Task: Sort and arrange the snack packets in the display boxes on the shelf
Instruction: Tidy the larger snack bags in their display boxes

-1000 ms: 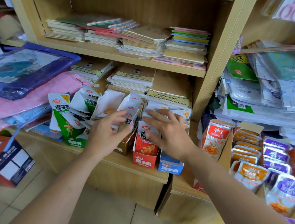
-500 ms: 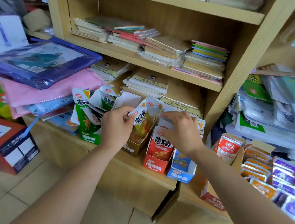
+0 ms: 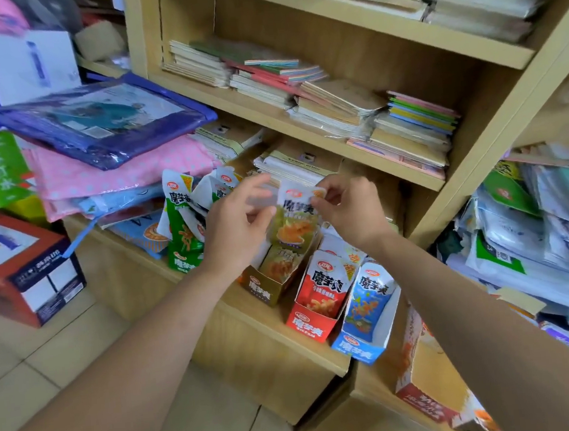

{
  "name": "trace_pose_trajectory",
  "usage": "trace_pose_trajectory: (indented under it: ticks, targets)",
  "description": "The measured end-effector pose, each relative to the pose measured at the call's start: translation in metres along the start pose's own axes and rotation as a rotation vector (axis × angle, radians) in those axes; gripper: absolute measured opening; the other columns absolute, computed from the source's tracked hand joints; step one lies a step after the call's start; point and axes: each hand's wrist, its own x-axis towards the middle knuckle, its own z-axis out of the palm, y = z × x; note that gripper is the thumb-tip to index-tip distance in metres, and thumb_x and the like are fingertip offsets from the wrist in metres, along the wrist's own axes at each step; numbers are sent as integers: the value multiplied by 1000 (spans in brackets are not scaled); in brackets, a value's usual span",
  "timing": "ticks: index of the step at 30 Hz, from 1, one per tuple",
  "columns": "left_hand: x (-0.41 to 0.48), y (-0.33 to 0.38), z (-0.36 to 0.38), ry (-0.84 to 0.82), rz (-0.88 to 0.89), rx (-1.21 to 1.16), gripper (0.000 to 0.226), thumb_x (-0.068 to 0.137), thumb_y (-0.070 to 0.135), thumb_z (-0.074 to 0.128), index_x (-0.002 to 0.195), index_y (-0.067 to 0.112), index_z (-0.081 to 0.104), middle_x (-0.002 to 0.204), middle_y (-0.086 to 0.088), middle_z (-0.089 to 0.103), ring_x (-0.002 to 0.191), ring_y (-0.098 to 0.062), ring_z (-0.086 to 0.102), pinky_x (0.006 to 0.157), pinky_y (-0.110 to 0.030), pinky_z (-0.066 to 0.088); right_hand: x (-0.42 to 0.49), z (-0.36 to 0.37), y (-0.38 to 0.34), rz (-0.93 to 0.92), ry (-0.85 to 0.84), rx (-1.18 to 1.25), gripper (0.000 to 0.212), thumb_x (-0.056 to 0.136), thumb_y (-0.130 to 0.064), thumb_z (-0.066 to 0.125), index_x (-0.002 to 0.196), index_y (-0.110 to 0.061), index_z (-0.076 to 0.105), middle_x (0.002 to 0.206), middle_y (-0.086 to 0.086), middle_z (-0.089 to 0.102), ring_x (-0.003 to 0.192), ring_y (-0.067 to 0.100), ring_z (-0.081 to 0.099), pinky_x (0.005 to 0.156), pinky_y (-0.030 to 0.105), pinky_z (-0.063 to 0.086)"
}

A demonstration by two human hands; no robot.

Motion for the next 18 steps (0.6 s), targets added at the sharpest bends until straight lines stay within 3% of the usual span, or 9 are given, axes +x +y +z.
trace_pose_trajectory:
  ticks: [3, 6, 8, 10, 13, 15, 18]
  targets:
    - [-10, -9, -2, -68, 39, 144, 40, 88, 9, 73, 127, 17, 66, 114, 2, 72, 92, -12, 71, 83, -36, 60, 4, -1, 9, 134, 81, 6, 13, 89, -13, 71, 78, -13, 66, 73, 7, 67, 62, 23, 72, 62, 48, 58]
    - [-26, -17, -2, -216, 80, 264, 42, 86, 13, 77, 127, 17, 67, 116, 2, 72, 95, -15, 70, 83, -40, 60, 3, 9, 13, 239, -9, 27, 14, 88, -5, 71, 89, -18, 65, 77, 5, 66, 60, 18, 72, 63, 44, 61]
    - [-33, -22, -1, -286, 118, 355, 45, 85, 17, 79, 127, 19, 65, 119, 1, 70, 97, -20, 69, 81, -40, 59, 4, 14, 14, 222, -198, -109, 24, 87, -10, 73, 110, -14, 70, 89, 7, 71, 74, 17, 69, 71, 31, 57]
    - [-35, -24, 0, -318, 138, 391, 46, 84, 19, 81, 127, 20, 65, 119, 0, 69, 99, -23, 68, 79, -42, 58, 10, 15, 11, 148, -329, -273, 40, 88, -12, 73, 128, -11, 65, 112, 6, 71, 96, 17, 66, 83, 27, 52]
    - [-36, -26, 4, -320, 178, 419, 48, 83, 22, 81, 129, 23, 65, 119, 5, 68, 108, -17, 64, 80, -29, 54, 17, 8, 7, 74, -312, -347, 45, 90, -7, 67, 134, -10, 60, 123, 6, 69, 107, 20, 65, 94, 28, 50]
    - [-33, -25, 9, -318, 213, 484, 48, 84, 25, 79, 129, 28, 63, 121, 9, 66, 114, -13, 58, 79, -25, 51, 18, 6, 11, 30, -357, -414, 44, 90, -16, 70, 133, -13, 61, 124, 5, 68, 109, 20, 64, 93, 27, 48]
    - [-20, -25, 18, -324, 275, 605, 49, 86, 32, 76, 132, 30, 60, 124, 9, 65, 118, -17, 50, 93, -38, 50, 16, 9, 19, 77, -482, -474, 52, 88, -41, 71, 136, -22, 59, 127, -1, 65, 119, 20, 55, 97, 32, 45]
